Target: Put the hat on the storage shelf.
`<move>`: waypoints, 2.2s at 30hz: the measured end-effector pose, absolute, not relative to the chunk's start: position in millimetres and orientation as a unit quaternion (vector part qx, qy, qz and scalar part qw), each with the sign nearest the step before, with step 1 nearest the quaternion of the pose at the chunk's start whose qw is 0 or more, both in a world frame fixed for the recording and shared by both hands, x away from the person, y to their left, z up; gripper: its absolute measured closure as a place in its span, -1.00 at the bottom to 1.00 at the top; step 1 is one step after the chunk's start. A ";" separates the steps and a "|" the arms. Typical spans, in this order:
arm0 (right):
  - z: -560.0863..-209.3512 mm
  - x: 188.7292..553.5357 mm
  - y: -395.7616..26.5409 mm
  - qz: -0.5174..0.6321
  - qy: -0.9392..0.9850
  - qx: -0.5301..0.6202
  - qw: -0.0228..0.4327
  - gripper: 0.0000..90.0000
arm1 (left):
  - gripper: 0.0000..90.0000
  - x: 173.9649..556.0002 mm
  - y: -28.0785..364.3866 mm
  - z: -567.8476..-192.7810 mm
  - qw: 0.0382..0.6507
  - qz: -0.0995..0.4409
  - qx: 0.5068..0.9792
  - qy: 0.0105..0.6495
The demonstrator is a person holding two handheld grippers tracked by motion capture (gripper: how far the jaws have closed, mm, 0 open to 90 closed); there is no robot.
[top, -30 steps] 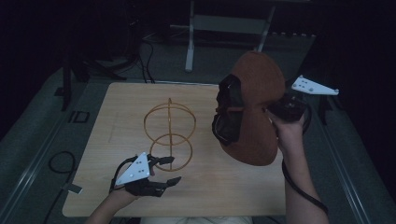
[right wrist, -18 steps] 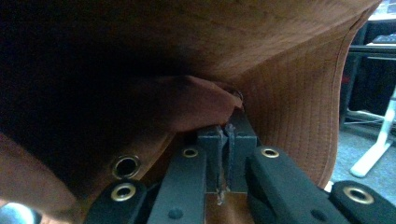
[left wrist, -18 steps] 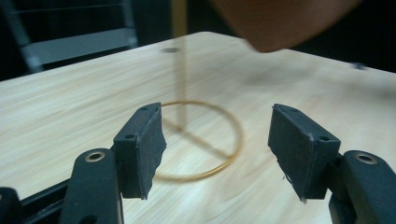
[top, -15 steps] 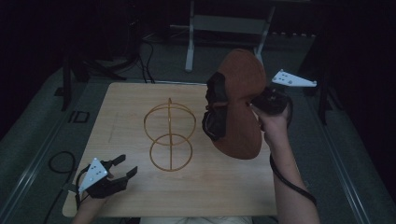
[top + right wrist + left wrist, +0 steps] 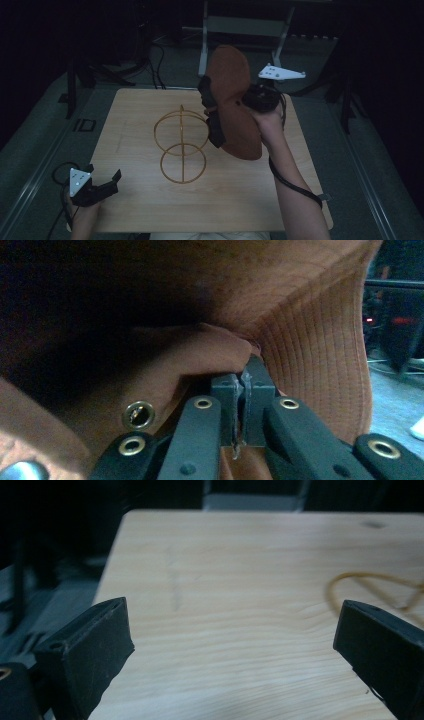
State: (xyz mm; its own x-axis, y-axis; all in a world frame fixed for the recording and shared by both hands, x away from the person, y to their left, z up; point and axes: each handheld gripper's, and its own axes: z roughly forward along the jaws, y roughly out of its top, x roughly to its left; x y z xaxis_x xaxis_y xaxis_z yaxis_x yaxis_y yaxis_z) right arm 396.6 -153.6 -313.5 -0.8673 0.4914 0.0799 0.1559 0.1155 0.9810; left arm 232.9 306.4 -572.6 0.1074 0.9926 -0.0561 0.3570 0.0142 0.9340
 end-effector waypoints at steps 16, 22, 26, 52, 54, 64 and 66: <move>-328.2 392.1 -65.5 0.566 0.803 0.162 0.090 0.90 | -0.94 233.6 309.9 -575.3 0.440 0.338 0.585 0.591; -336.5 391.0 -44.7 0.550 0.818 0.149 0.076 0.81 | -0.94 231.9 312.3 -575.3 0.441 0.343 0.578 0.594; -339.1 387.3 -30.8 0.539 0.827 0.140 0.081 0.61 | -0.94 231.7 313.5 -575.5 0.445 0.340 0.575 0.597; -353.1 393.1 -58.4 0.560 0.813 0.145 0.073 -0.63 | -0.94 233.0 307.7 -579.2 0.442 0.340 0.593 0.581; -353.7 393.2 -60.7 0.559 0.813 0.147 0.075 -0.63 | -0.94 232.9 307.3 -579.2 0.440 0.341 0.595 0.580; -364.7 389.3 -91.8 0.542 0.819 0.158 0.100 -0.63 | -0.94 233.7 305.0 -579.5 0.436 0.342 0.601 0.576; -366.0 389.2 -95.5 0.544 0.817 0.159 0.101 -0.63 | -0.94 233.7 304.5 -580.0 0.435 0.342 0.603 0.575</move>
